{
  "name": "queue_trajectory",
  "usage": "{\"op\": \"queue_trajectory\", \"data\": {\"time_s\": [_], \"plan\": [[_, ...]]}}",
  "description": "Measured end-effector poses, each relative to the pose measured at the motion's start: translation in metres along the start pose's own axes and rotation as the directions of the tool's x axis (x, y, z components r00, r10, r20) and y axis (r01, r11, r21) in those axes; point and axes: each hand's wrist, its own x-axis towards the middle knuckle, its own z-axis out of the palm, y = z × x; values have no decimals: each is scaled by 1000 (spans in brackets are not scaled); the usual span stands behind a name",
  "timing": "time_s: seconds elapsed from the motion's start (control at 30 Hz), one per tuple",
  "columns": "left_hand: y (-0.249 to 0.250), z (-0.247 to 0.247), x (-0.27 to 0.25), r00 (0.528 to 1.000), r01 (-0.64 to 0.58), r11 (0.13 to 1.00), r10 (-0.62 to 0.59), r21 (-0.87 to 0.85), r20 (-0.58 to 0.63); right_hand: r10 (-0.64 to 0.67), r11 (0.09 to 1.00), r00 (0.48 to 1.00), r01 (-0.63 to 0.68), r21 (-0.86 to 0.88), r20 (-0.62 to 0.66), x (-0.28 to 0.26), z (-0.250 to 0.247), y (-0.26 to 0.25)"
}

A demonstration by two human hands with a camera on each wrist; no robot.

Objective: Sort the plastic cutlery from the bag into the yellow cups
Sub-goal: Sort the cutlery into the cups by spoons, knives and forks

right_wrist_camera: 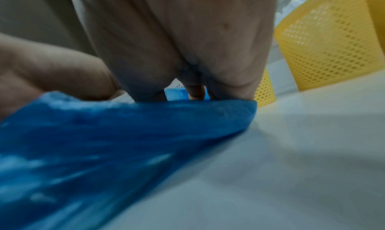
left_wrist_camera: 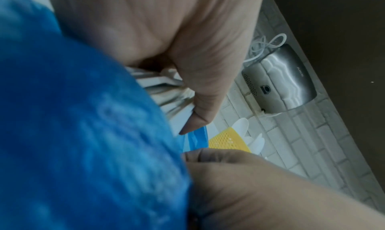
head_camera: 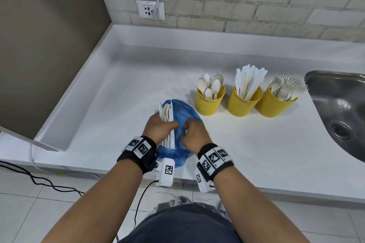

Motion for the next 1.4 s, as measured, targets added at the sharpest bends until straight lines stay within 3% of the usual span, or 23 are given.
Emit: {"op": "queue_trajectory", "data": {"time_s": [0.07,0.47,0.7,0.87,1.0,1.17,1.4], "plan": [[4,-3,-1,1000,-16,1000,15,-20,-13,15,998,1000,-15,-69,-1,0,2,-1],[10,-15,-4,997,-33,998,30,-52,-71,50,995,998,-53,-86,-33,8,-3,-2],[6,-15,-5,998,-22,1000,21,-16,-63,54,948,993,-17,317,-108,3,-11,7],[2,-14,-3,998,-66,998,66,5,-5,30,886,983,57,459,-180,1,-19,0],[7,-10,-5,992,-121,992,120,21,40,-17,855,982,113,506,-189,7,-18,-7],[13,-7,-9,969,-219,976,218,0,115,11,852,989,68,519,-148,13,-10,-7],[13,-10,-10,953,-239,971,237,-11,190,-30,851,958,175,495,-286,8,-13,-9]]}}
